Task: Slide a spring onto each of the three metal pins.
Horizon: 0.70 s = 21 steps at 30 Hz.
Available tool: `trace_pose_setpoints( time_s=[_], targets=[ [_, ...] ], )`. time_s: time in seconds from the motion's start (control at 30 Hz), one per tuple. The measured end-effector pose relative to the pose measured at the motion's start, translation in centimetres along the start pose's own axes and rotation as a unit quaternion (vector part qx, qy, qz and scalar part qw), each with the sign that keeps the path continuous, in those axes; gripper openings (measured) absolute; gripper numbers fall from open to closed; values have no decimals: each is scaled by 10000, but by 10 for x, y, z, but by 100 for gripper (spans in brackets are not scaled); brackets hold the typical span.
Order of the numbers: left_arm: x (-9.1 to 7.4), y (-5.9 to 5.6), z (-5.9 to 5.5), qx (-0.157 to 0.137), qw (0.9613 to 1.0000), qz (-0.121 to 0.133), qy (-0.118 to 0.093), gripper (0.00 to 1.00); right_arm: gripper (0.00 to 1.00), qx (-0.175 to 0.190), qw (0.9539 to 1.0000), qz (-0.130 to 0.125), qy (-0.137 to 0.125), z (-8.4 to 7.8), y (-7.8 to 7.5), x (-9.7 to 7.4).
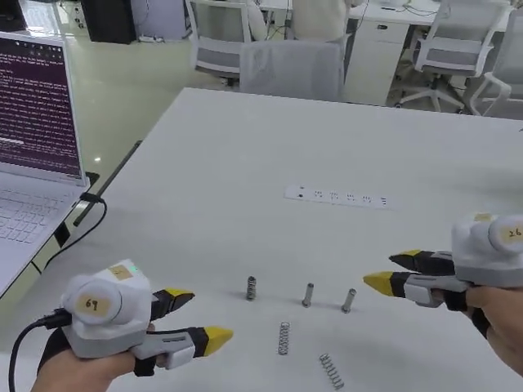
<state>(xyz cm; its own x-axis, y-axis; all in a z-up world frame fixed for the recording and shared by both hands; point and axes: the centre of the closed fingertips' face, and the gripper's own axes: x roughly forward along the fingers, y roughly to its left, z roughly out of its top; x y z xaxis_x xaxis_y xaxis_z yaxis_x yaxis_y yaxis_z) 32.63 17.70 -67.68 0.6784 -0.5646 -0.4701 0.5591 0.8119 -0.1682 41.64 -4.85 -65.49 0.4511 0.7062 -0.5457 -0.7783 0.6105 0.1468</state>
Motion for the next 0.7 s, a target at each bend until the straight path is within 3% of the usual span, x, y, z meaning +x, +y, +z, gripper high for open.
trace_pose_setpoints(
  time_s=[0.27,0.5,0.7],
  targets=[
    [11,-1,0,-25,10000,-68,37,48,48,117,9999,-61,-53,-18,6,-16],
    [23,-1,2,-69,9999,-115,65,47,52,211,9997,-3,-79,-32,25,-27],
    [34,-4,2,-129,9998,-161,77,47,55,230,9997,95,81,-47,38,-28]
  ],
)
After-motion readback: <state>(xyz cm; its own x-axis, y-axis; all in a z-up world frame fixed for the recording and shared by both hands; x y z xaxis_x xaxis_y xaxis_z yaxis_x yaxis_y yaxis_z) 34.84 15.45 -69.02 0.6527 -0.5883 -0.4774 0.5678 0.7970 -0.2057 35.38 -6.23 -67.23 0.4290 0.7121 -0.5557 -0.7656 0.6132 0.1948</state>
